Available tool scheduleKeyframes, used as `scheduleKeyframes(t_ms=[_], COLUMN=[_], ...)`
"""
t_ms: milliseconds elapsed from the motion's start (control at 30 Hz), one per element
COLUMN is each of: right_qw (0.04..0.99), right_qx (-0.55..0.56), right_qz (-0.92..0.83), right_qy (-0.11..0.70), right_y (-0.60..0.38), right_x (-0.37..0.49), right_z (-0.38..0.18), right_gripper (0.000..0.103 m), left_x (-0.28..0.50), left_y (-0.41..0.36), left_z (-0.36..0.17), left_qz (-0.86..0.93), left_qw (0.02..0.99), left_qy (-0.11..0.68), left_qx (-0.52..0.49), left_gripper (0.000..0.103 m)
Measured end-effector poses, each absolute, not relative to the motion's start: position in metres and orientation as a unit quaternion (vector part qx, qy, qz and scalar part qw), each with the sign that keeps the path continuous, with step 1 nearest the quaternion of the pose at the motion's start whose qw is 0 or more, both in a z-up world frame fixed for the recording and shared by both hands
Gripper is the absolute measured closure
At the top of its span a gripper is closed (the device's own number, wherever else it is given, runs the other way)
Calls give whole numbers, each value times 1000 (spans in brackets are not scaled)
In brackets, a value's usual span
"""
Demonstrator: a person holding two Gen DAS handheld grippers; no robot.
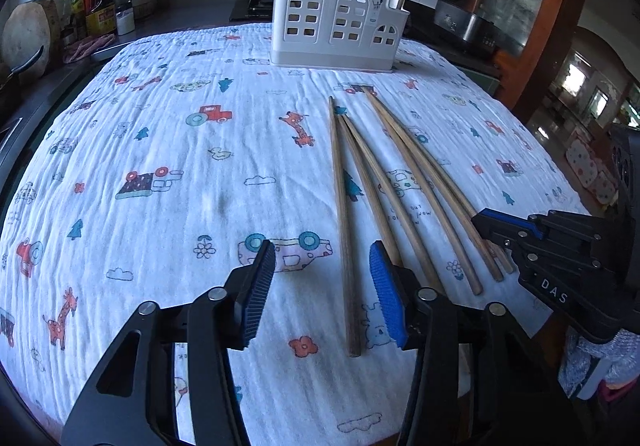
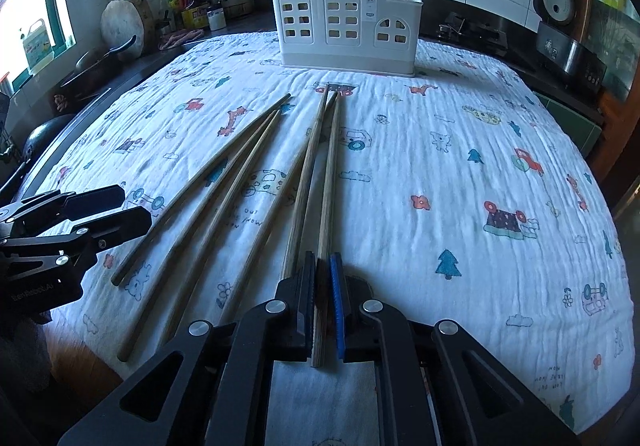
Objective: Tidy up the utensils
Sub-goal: 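Close the right tool on a wooden chopstick while the left tool approaches another, then close the left tool on a wooden chopstick while the right tool holds its own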
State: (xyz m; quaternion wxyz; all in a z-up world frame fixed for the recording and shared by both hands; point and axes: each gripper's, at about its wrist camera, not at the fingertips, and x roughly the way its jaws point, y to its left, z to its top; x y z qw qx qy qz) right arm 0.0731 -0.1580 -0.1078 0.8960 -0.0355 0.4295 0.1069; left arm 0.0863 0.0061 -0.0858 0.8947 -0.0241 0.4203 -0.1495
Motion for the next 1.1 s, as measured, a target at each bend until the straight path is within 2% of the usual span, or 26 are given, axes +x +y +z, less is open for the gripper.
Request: scheduleKeyframes(t_ms=[233, 1100], right_qw=[896, 898], right_qx=[-35, -17], right_qz=[108, 112], right_qy=[429, 426], right_y=[-158, -161], right_x=[72, 72], right_z=[-108, -108], right_gripper=[95, 96], left_x=[90, 94], left_y=[-7, -14], left_z=[-91, -95], left_qz=[-165, -140], left_qw=[888, 886], left_qy=[430, 443], left_qx=[-18, -8], left_gripper=[74, 75])
